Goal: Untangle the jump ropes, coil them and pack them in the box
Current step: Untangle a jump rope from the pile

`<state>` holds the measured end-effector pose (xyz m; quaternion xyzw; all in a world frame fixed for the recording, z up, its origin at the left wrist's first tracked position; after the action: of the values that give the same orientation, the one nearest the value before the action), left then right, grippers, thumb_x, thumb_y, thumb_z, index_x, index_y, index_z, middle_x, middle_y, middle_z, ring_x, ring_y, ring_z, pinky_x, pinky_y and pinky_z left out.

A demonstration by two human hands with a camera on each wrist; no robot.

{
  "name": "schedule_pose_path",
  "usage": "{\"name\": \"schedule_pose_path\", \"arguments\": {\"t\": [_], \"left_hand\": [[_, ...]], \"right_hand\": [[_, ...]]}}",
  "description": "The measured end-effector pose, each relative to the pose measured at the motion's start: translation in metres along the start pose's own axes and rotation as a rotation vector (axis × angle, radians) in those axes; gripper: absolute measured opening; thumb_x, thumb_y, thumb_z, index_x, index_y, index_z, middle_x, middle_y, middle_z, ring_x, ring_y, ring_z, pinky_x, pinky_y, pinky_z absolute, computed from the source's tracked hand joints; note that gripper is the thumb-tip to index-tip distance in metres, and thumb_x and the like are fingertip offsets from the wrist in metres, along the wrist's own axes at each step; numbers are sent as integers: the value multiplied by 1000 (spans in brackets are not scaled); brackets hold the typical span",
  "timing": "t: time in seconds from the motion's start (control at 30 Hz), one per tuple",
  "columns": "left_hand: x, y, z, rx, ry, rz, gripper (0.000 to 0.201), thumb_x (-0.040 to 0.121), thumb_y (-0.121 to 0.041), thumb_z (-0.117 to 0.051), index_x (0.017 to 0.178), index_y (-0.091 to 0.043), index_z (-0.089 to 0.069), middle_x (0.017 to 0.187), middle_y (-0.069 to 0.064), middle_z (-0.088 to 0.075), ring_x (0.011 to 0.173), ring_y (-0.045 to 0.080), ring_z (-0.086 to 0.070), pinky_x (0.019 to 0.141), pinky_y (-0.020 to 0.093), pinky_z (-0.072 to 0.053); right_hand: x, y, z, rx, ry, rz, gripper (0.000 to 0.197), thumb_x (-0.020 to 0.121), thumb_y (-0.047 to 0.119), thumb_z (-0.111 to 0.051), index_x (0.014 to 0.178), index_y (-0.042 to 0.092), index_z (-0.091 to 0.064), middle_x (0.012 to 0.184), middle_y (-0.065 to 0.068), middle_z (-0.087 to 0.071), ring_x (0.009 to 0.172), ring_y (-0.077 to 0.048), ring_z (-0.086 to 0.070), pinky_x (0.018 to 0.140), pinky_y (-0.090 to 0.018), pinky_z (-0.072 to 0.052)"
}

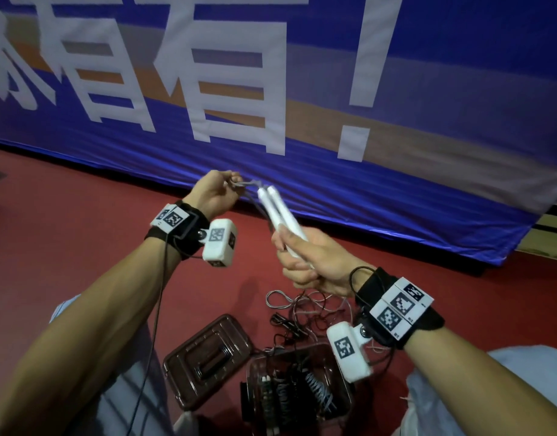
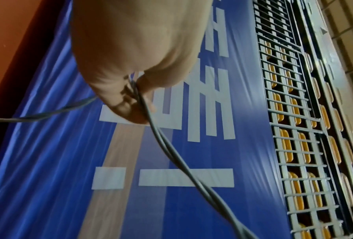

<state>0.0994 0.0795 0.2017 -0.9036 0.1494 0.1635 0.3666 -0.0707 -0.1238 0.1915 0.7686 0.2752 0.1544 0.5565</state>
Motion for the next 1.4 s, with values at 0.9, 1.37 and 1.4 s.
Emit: {"name": "schedule_pose_path", "arguments": {"t": [0.9, 1.37, 1.4], "left_hand": [[-56, 65, -12, 1333, 329, -530, 63, 102, -51, -45, 56, -9, -42, 50, 5, -29, 43, 18, -24, 47, 28, -22], [-59, 117, -28, 954, 252, -179, 56, 104, -33, -25, 50, -20, -37, 47, 4, -25, 40, 15, -21, 46, 24, -19], [-59, 121, -28, 986, 262, -174, 58, 105, -36, -23, 52, -19, -39, 47, 5, -26, 40, 16, -23, 45, 23, -21]], "right_hand": [[3, -20, 13, -199, -306, -131, 38, 95, 44, -69, 83, 13, -51, 52, -1, -31, 35, -9, -20, 36, -15, -17], [14, -3, 12, -422, -844, 453, 34, 94, 28, -74, 72, 8, -58, 45, 6, -55, 38, -10, -49, 43, -22, -37], [14, -2, 14, -423, -857, 468, 34, 94, 31, -74, 75, 7, -59, 45, 5, -55, 38, -11, -50, 43, -23, -39]]}}
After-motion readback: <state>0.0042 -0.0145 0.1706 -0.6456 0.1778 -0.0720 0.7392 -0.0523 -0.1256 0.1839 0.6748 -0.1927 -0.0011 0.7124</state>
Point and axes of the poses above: each hand's wrist, its own x-axis towards the middle knuckle, its own z-axis out of the back of the hand, y = z × x, the point moved 1 cm from there along x, towards the middle knuckle
